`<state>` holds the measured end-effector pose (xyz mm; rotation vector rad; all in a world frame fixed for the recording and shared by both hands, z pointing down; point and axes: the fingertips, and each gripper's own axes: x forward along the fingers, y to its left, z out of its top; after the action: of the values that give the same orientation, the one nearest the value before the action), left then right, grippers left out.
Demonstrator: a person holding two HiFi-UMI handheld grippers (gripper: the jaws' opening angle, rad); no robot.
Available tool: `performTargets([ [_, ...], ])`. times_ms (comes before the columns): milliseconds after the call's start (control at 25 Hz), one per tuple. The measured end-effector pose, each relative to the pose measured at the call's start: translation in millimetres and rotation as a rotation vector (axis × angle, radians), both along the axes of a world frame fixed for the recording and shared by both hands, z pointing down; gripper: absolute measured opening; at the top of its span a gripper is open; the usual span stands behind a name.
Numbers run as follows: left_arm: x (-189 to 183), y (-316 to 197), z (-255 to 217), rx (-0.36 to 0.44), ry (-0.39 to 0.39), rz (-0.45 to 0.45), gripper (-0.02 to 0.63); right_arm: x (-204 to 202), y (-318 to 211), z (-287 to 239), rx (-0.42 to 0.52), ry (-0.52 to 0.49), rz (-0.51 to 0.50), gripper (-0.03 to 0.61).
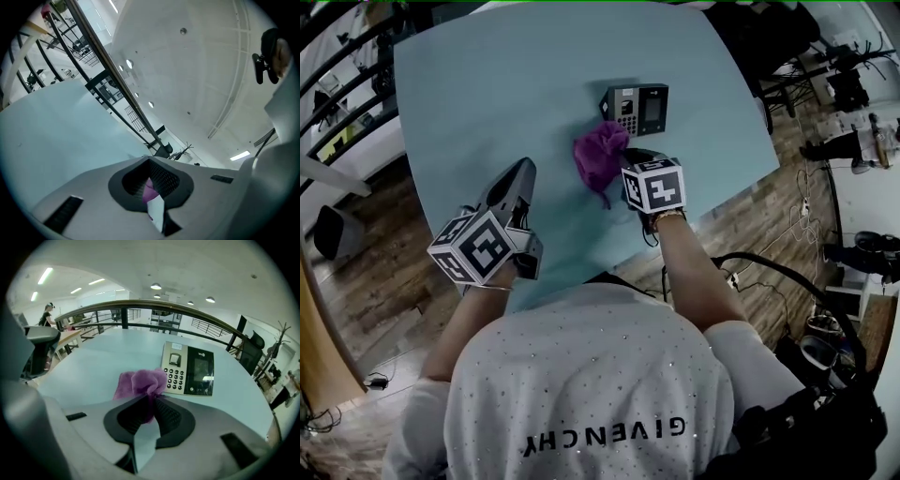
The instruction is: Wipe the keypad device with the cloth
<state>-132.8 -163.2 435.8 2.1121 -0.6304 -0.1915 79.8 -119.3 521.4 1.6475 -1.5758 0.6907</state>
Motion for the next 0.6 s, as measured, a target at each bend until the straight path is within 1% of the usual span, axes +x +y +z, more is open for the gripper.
performTargets([
  [80, 7.0, -2.3, -7.3, 0.022, 0.010, 0.013, 0.005, -6.9, -2.3, -12.7, 0.025, -0.044, -0.051, 0.049],
  [160, 11.0, -5.3, -13.2, 0.035, 0.015, 0.005, 0.005, -12.2, -6.6, -30.6, 0.067, -0.086, -0.088, 0.048],
  [280, 12.5, -3.8, -20.1, 0.038, 0.014, -0.010, 0.005, -14.8, -19.6, -68.0, 0.180, -0.166, -0.112, 0.048],
  [360, 13.6, -1.0, -25.4, 0.047, 0.001, -0.018, 0.005, -11.2, -35.2, -98.2, 0.262, -0.204, -0.135, 0.048],
  [480, 13.4, -3.2, -38.8, 0.082, -0.041, -0.076, 0.005, -4.7, -65.4, -146.0, 0.373, -0.238, -0.212, 0.048],
  [600, 11.2, -3.3, -53.3, 0.102, -0.077, -0.157, 0.005, 1.2, -90.5, -187.4, 0.453, -0.222, -0.314, 0.048],
])
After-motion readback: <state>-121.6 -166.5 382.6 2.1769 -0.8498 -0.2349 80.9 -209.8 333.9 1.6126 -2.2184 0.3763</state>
